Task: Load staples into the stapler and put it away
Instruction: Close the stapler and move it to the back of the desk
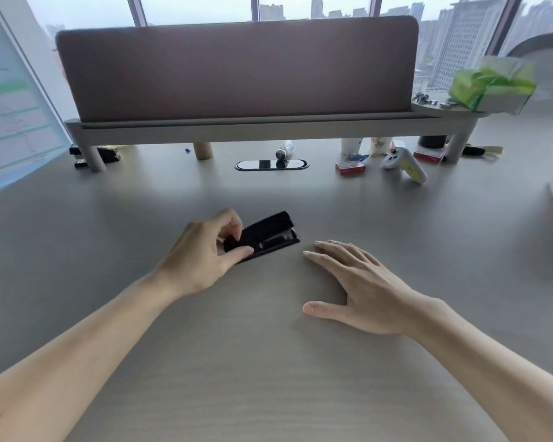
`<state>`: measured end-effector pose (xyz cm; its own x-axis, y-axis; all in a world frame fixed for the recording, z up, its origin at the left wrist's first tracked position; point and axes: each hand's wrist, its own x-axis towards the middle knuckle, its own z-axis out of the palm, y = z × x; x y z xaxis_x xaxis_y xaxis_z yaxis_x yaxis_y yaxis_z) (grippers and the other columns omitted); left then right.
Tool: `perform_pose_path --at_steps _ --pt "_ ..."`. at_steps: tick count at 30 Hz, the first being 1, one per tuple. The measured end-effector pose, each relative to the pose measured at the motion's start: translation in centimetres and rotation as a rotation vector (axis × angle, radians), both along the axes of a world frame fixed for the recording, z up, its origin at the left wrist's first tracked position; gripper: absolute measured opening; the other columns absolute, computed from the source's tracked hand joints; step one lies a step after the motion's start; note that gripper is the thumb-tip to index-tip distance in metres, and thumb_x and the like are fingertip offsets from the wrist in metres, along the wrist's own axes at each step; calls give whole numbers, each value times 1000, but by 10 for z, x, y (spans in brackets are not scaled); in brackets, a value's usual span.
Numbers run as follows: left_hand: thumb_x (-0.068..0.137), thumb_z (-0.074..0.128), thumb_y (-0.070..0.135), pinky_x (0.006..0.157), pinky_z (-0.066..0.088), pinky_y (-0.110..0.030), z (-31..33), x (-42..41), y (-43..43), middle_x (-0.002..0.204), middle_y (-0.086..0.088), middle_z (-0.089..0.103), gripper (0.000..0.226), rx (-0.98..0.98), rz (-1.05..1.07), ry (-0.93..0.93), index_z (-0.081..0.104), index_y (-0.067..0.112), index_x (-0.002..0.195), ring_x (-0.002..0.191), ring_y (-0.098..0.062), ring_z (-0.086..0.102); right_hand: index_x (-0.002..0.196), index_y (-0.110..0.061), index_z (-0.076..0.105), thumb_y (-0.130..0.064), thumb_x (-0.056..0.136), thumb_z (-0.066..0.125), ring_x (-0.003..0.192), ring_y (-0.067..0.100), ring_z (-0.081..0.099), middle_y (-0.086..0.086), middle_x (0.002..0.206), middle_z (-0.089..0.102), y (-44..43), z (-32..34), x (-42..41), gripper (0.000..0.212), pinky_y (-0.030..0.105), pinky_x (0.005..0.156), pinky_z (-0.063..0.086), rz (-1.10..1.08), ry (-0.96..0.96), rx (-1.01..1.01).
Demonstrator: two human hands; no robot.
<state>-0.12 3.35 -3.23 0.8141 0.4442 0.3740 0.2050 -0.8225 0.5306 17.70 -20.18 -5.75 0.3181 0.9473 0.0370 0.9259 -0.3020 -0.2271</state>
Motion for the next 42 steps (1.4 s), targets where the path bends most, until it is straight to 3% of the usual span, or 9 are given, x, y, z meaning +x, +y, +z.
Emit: perform_pose_path --at_steps 2,6,12,34,42 --pt "83 86 26 70 58 -40 3 17 16 79 -1 74 34 15 101 -26 52 23 84 71 -33 69 163 -38 24 -89 84 41 160 8 7 -14 173 18 8 1 4 95 31 131 4 1 12 -2" --pt "86 81 29 64 40 -34 1 58 48 76 -3 69 32 36 260 -11 51 20 84 68 -31 57 164 -39 23 -90 83 37 160 7 6 -15 173 17 27 2 14 96 35 132 6 8 18 -13" --pt "89 76 29 71 41 -35 -8 104 89 89 -5 67 24 32 393 8 57 15 95 84 -34 56 164 -42 20 -90 84 35 159 2 2 -19 173 13 52 -1 33 94 32 132 3 29 11 -15" --pt "92 72 29 75 52 -43 -22 164 136 98 -18 71 27 97 417 28 53 13 103 91 -44 65 164 -47 10 -95 81 28 160 -1 -5 -23 174 5 60 -3 43 97 32 131 -2 54 1 -44" --pt "95 67 44 79 52 -44 -16 144 130 106 -11 72 39 192 363 -50 54 12 113 98 -37 66 164 -46 10 -95 80 26 160 -1 -5 -22 174 5 61 -2 44 98 34 132 0 61 9 -54"
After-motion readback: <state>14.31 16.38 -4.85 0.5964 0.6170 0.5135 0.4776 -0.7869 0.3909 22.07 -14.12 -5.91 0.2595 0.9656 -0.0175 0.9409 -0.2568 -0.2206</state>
